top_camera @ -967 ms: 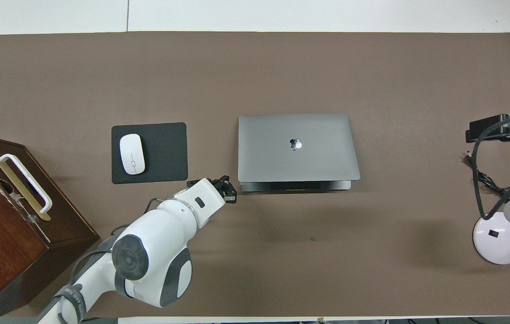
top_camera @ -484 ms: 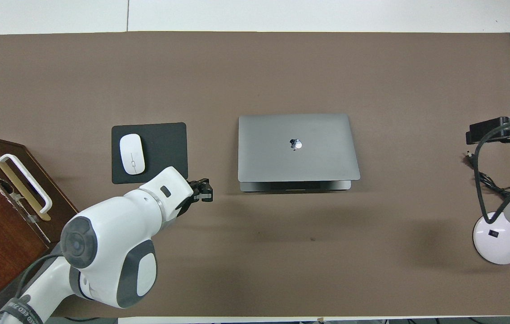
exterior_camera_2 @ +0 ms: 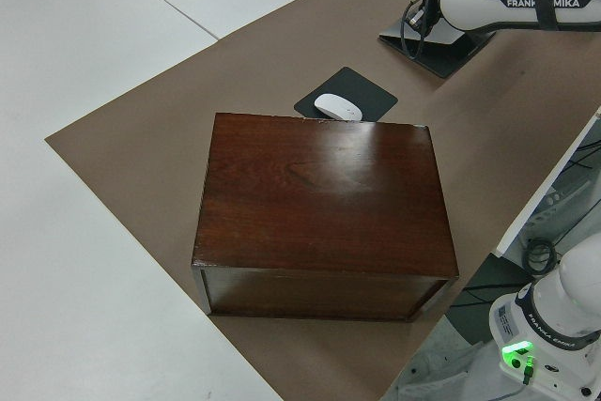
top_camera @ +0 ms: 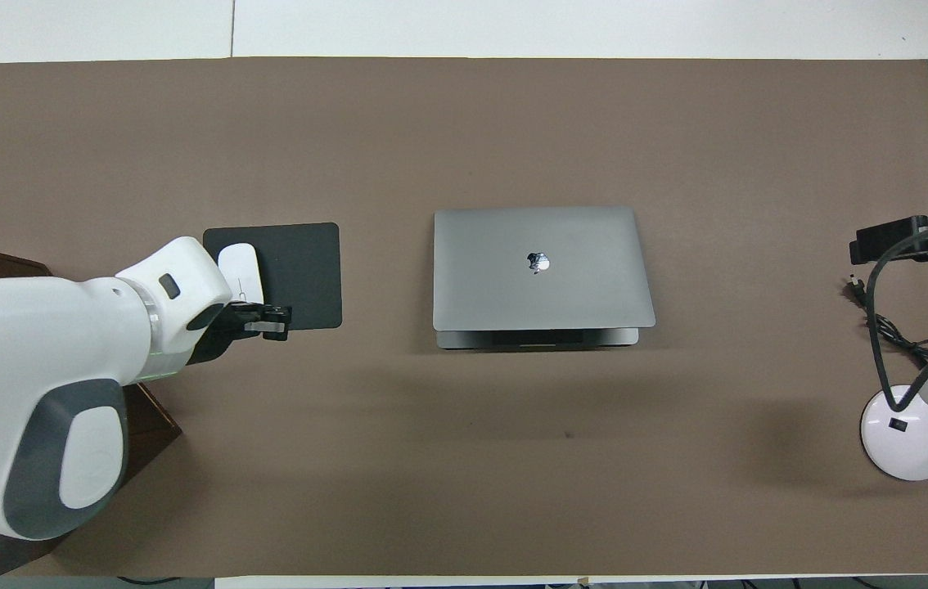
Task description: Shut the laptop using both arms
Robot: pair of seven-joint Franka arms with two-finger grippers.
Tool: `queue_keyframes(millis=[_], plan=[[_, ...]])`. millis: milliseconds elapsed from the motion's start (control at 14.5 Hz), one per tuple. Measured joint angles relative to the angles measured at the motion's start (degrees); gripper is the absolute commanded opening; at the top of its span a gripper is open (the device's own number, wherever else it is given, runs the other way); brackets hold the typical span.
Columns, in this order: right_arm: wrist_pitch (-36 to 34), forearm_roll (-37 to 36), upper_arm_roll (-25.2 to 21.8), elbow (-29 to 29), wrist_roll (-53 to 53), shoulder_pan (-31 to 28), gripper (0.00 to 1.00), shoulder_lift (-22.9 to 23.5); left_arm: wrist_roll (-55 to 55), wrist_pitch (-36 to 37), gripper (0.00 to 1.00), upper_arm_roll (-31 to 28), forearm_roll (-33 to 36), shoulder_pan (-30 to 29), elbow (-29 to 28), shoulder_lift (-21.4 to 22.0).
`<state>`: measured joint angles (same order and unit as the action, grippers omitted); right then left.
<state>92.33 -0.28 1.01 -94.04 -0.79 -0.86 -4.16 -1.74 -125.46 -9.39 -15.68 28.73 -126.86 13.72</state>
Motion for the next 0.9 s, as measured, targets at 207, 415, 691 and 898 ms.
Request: queue_keyframes(millis=[207,415,691,898], plan=[[0.05,0.0,0.0,0.0,0.0,0.0,1.0,0.0,-0.31,6.23,0.0,0.03,5.03,-1.66,3.51,0.04],[0.05,0.0,0.0,-0.01,-0.01,0.0,1.0,0.0,-3.18,10.78,0.0,0.02,8.5,-4.89,6.02,0.09],[0.05,0.0,-0.01,-0.05,-0.01,0.0,1.0,0.0,-8.13,15.89,0.29,-0.05,10.36,-12.72,9.21,0.16],[0.05,0.0,0.0,-0.05,-0.01,0.0,1.0,0.0,-9.6,16.73,1.0,-0.18,12.72,-16.95,9.51,0.16]])
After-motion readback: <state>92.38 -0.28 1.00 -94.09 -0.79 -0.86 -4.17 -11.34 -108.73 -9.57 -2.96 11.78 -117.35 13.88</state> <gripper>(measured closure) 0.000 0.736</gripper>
